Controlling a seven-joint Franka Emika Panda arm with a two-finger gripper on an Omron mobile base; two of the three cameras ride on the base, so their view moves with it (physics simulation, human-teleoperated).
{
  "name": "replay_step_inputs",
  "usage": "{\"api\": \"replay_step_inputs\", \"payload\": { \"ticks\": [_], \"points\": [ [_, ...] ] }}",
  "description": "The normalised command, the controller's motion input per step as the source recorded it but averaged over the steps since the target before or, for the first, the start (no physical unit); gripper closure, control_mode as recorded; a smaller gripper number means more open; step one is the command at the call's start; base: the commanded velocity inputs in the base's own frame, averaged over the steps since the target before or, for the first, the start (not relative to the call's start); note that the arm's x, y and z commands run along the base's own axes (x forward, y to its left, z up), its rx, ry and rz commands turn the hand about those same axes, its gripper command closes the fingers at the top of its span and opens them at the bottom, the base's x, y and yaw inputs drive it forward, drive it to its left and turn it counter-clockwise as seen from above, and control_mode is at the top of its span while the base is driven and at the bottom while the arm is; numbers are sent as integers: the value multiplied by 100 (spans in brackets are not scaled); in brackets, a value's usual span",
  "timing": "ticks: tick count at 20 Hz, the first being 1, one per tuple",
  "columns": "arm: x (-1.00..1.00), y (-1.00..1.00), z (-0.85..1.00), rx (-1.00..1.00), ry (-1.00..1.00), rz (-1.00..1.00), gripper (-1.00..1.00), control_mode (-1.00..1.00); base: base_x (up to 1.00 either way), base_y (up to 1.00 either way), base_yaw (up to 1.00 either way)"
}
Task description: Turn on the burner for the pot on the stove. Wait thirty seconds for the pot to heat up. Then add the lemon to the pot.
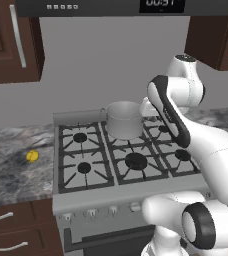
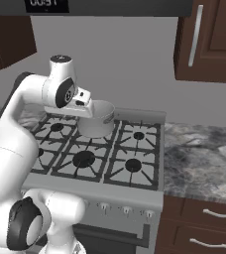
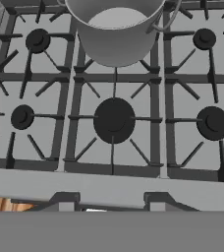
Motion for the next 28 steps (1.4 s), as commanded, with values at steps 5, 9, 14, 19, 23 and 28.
{"api": "replay_step_inputs", "payload": {
  "ticks": [5,9,14,19,23,28],
  "points": [
    [-36,0,-7,0,-2,1,-100,-100,0,0,0],
    [-73,0,-25,-3,-4,4,-100,-100,0,0,0],
    [-62,0,-18,-2,-6,3,-100,-100,0,0,0],
    [-34,0,-2,0,-9,0,-100,-100,0,0,0],
    [-21,0,-2,0,-9,0,-100,-100,0,0,0],
    [-11,0,0,0,-7,0,-100,-100,0,0,0]
  ]
}}
